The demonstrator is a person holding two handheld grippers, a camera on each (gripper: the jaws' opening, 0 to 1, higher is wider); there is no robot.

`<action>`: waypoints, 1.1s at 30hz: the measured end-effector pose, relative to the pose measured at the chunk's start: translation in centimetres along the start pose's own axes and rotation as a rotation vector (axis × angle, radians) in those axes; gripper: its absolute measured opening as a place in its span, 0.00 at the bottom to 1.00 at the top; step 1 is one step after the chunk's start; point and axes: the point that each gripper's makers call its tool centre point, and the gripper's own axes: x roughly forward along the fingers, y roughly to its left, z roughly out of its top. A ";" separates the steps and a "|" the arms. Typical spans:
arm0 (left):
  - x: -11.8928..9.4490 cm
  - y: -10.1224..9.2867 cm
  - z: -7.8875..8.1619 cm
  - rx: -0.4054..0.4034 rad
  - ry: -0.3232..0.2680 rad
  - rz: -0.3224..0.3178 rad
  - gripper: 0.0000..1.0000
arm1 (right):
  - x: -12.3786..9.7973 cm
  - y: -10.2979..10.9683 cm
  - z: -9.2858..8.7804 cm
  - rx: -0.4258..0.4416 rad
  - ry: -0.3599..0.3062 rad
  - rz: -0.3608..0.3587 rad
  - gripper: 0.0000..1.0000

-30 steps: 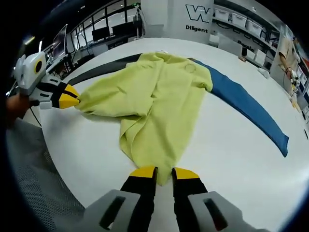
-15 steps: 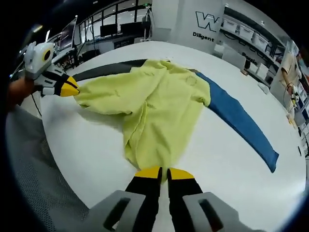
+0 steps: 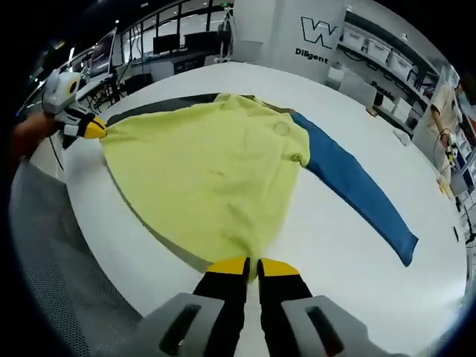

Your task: Fold the garment on the visible template until the final outline fits inside the template.

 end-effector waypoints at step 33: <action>-0.3 -2.5 -7.6 -0.127 0.188 -0.093 0.00 | 0.6 2.0 -5.4 -0.132 0.234 0.072 0.02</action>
